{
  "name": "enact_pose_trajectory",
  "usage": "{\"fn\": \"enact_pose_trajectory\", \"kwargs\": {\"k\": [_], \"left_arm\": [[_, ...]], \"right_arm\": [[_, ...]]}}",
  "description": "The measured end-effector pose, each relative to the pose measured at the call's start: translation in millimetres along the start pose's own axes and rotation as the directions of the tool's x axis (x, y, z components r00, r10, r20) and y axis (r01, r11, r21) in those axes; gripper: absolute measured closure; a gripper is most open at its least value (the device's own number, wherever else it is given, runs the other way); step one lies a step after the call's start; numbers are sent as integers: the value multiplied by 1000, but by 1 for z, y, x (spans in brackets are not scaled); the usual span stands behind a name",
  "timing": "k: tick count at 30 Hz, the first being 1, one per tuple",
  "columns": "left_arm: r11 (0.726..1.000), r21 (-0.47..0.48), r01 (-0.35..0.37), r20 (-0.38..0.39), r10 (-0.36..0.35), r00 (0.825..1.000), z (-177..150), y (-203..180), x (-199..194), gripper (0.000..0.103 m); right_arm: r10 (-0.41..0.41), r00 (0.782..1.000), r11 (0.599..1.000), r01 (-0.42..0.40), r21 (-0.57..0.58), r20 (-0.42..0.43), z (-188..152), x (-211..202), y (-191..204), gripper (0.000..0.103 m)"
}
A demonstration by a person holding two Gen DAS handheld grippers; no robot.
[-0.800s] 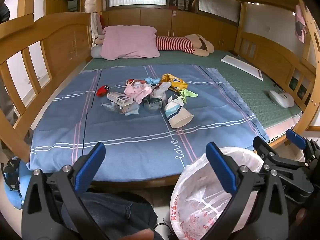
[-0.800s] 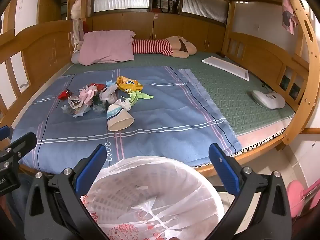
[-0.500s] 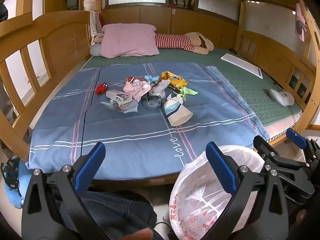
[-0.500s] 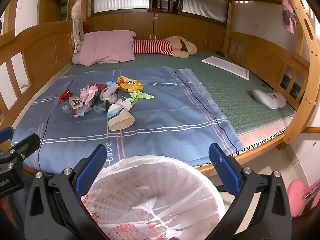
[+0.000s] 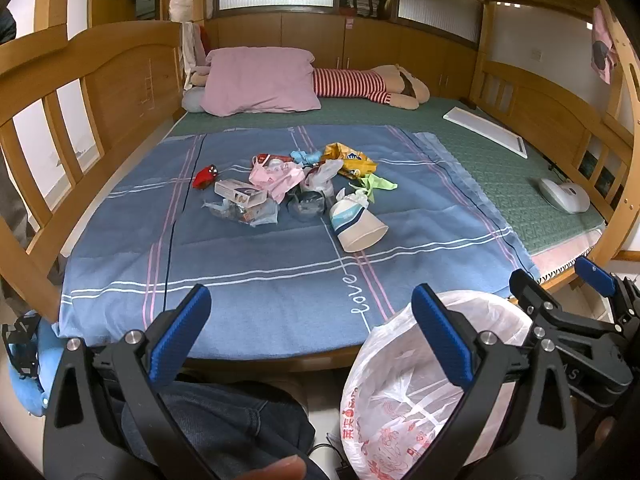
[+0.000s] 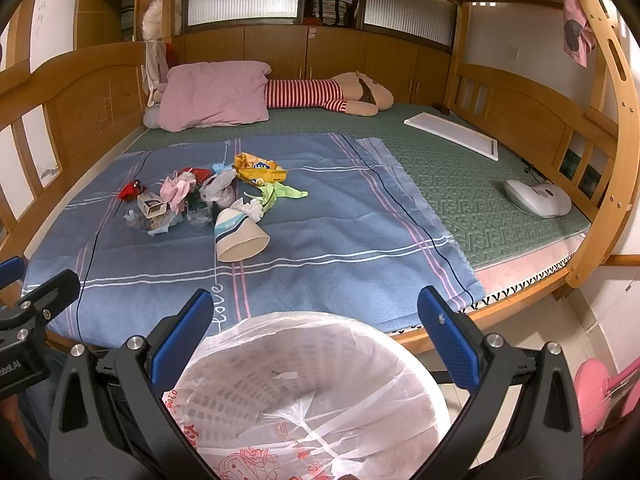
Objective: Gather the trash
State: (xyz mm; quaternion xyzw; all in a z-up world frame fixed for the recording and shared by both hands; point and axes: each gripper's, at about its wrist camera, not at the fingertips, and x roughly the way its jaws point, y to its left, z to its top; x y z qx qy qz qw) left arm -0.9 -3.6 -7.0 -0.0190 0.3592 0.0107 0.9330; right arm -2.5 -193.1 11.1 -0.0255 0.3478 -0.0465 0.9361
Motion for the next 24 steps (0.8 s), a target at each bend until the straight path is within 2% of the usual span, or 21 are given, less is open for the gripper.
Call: {"fn": "enact_pose_trajectory", "kwargs": {"k": [24], "left_arm": [[1000,-3,-2,-14,2,1000,1,7,5,3]], "right_arm": [[-4,1000,1000,3,4,1,-1,-1,-2,3]]}}
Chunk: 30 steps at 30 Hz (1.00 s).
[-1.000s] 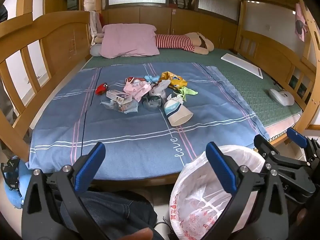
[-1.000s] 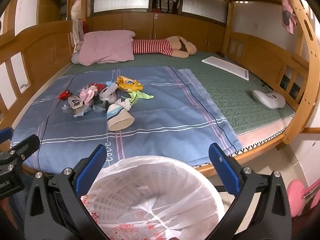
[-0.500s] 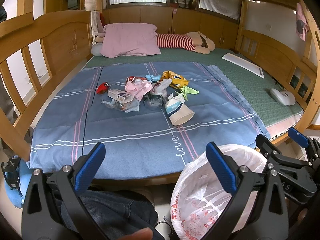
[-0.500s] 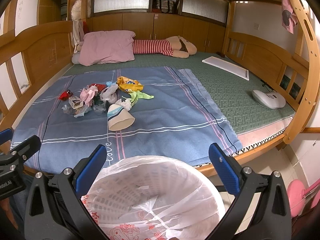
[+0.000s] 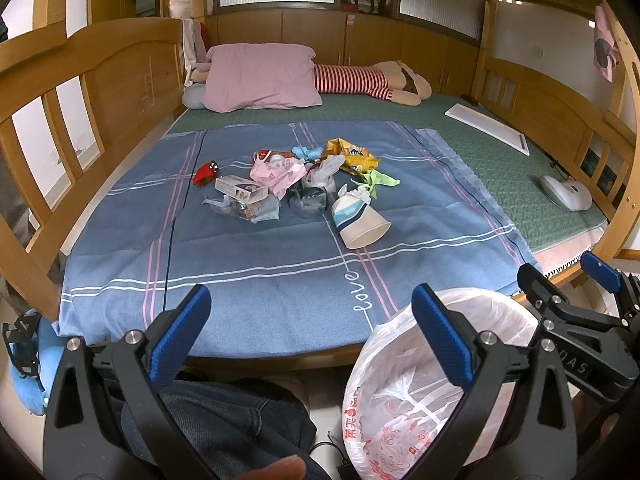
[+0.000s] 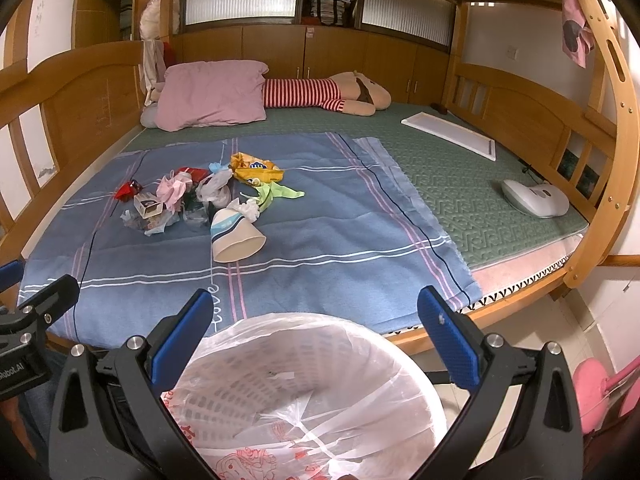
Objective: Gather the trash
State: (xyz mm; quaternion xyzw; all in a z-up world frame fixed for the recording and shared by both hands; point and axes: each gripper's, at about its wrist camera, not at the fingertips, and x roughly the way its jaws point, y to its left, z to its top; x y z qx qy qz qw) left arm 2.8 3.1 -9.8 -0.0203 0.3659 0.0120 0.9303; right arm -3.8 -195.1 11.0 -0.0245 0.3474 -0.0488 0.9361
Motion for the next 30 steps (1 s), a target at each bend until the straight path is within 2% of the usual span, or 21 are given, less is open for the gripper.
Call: {"fn": "enact_pose_trajectory", "kwargs": {"k": [30], "left_arm": [[1000,-1,-2,-4,2,1000,0,3,1,3]], "right_arm": [[-1,1000,1000,1,-1,-11,1,-1,-3,3]]}}
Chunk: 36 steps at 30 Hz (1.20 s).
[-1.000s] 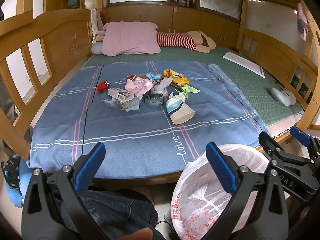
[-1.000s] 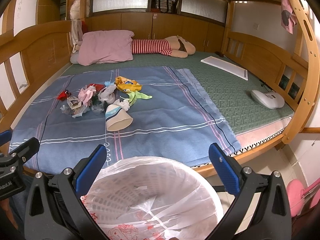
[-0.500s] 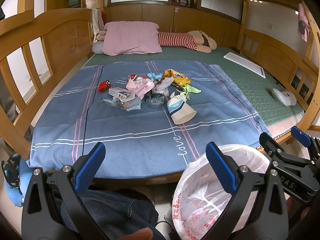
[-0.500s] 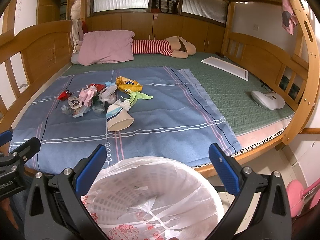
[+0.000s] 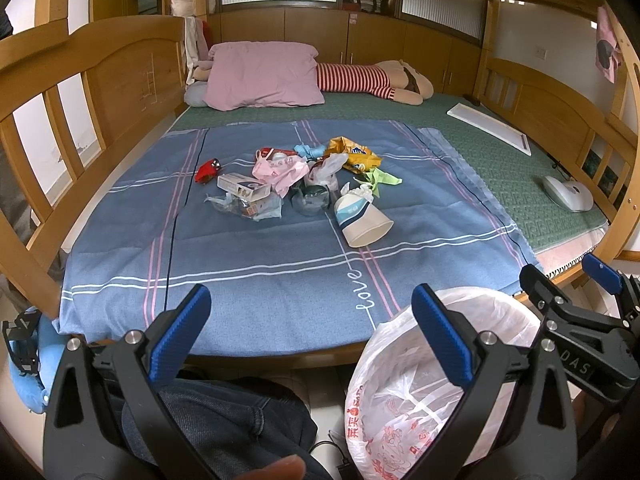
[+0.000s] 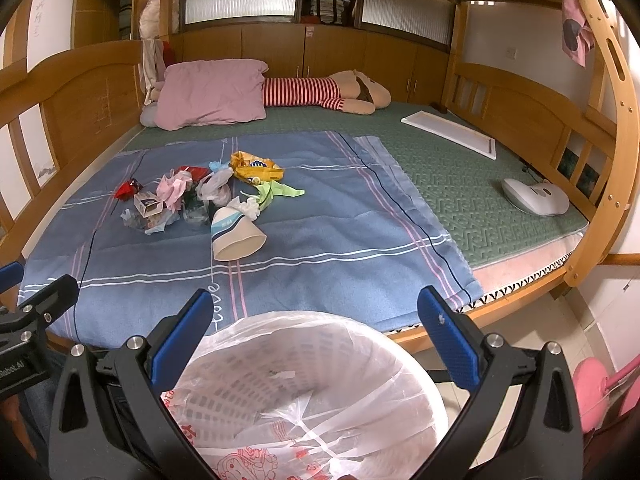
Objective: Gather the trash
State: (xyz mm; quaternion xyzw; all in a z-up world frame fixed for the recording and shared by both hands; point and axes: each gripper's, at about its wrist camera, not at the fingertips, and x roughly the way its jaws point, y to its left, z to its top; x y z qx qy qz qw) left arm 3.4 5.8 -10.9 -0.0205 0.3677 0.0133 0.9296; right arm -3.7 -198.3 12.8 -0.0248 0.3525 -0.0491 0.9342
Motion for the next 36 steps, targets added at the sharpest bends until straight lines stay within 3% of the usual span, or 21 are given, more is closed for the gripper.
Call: {"fn": "enact_pose_trajectory", "kwargs": {"k": [22,25,29,30,31,33,36], "left_arm": [[1000,4,-8,-18,8,1000,-3,1,8,3],[999,41,3,-68,-1,998,-9,5,26,3],[1000,5,4,-140,-3,990,-24,30,54,5],[1000,-13,24,-174,-26,984,-26,37,63,17],[999,-35,35,-205,-42,978,-28,45,72,38],[997,-82,15,-246,-35,969,-27,63,89,56],[986,-164,29,-280,-75,957,-11,99,119,57]], "right_arm": [[-21,1000,1000,21,7,-9,-4,7,-1,3],[-42,999,999,42,27,-3,-4,8,-8,3],[-37,999,998,37,55,7,-3,14,-21,3],[-17,1000,998,17,55,2,-3,18,-22,3],[8,1000,998,-8,58,-5,-3,22,-22,3],[53,998,997,-52,61,-17,-3,29,-22,7],[79,996,995,-76,58,-46,-1,40,-19,25]]}}
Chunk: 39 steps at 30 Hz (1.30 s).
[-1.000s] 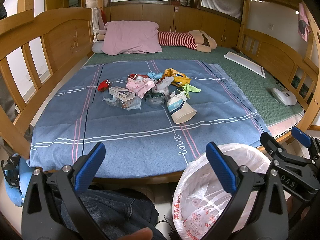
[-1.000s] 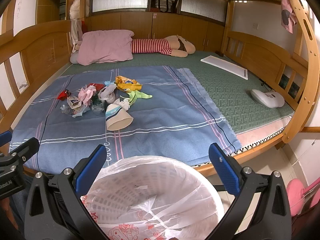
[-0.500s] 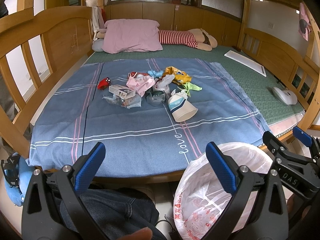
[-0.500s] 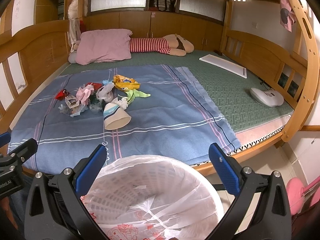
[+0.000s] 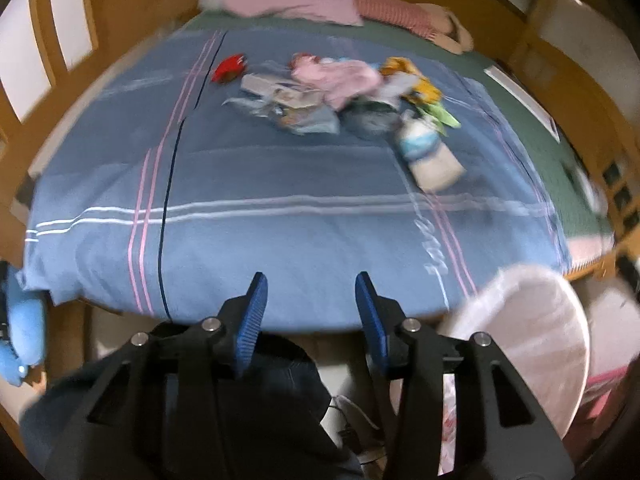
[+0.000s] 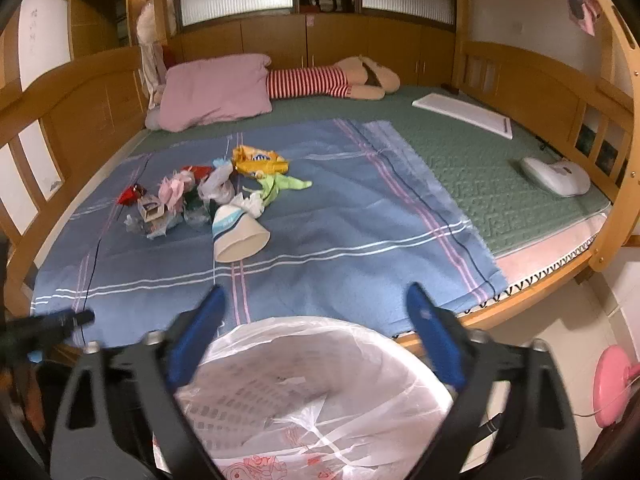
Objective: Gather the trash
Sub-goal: 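Grasp the clear plastic bag with the left tool while the right tool grasps the white ointment box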
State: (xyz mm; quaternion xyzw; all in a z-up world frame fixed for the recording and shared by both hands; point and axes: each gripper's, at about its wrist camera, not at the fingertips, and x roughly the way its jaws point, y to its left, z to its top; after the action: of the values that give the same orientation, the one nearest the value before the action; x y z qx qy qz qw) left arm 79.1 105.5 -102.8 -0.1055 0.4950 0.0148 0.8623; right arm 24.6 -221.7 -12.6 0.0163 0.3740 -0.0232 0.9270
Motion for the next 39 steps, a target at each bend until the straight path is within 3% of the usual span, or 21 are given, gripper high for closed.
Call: {"fn": "enact_pose_trajectory", "kwargs": {"k": [2,4,5,7,11,12,14,16,19,20,23,27,29,32,33,34,36,37,39], "left_arm": [[998,-60,20,16,-20,1000,39,26,16,54],[993,-107,42,32,-39,999,77,46,36,22],[991,-127,45,47,-39,998,91,52,45,18],[988,-144,58,63,-49,997,118,59,67,16],[986,-62,154,-15,-155,988,152,45,130,15],[991,-24,134,-37,-135,990,158,42,145,19],[995,10,99,-69,-98,993,166,41,171,40],[989,-23,144,-98,-146,984,170,50,184,92],[964,-152,216,-135,-237,962,166,66,186,95],[964,-149,221,-144,-242,959,163,66,178,96],[991,-48,125,-146,-130,981,150,58,138,96],[999,17,45,-129,-43,991,134,63,103,96],[1000,16,-7,-149,10,989,128,77,100,95],[989,-97,-109,-171,91,981,129,114,98,74],[983,-140,-122,-160,99,982,129,125,92,58],[972,-195,-128,-139,102,985,130,136,84,43],[950,-290,-121,-100,96,990,132,152,73,27],[932,-347,-107,-86,83,993,133,159,70,21],[899,-433,-74,-77,45,996,130,173,68,20]], "right_arm": [[2,1000,1000,-2,-4,-23,1,9,1,31],[11,999,1000,-11,5,-49,1,19,-1,31],[2,998,1000,-2,6,-59,1,23,-1,31],[-23,996,1000,24,4,-88,0,33,-2,31],[-56,986,998,56,-1,-156,4,57,3,31],[-61,984,998,61,-6,-165,6,62,7,31],[-61,983,998,59,-17,-172,10,68,15,31],[-52,984,998,47,-33,-171,13,74,29,31],[-21,984,999,15,-38,-178,17,81,45,31],[-11,983,999,5,-35,-181,20,82,49,31],[45,985,998,-51,-32,-167,31,84,67,31],[161,975,984,-172,-55,-155,51,90,103,31],[234,958,966,-248,-68,-167,62,101,127,31],[306,938,939,-325,-110,-161,82,119,166,31],[329,931,929,-349,-119,-159,87,125,177,31],[369,915,912,-390,-127,-165,94,134,194,31],[440,877,874,-468,-134,-191,105,152,226,31],[460,863,856,-493,-155,-207,111,166,249,31],[484,839,822,-533,-202,-249,121,193,289,31]]}}
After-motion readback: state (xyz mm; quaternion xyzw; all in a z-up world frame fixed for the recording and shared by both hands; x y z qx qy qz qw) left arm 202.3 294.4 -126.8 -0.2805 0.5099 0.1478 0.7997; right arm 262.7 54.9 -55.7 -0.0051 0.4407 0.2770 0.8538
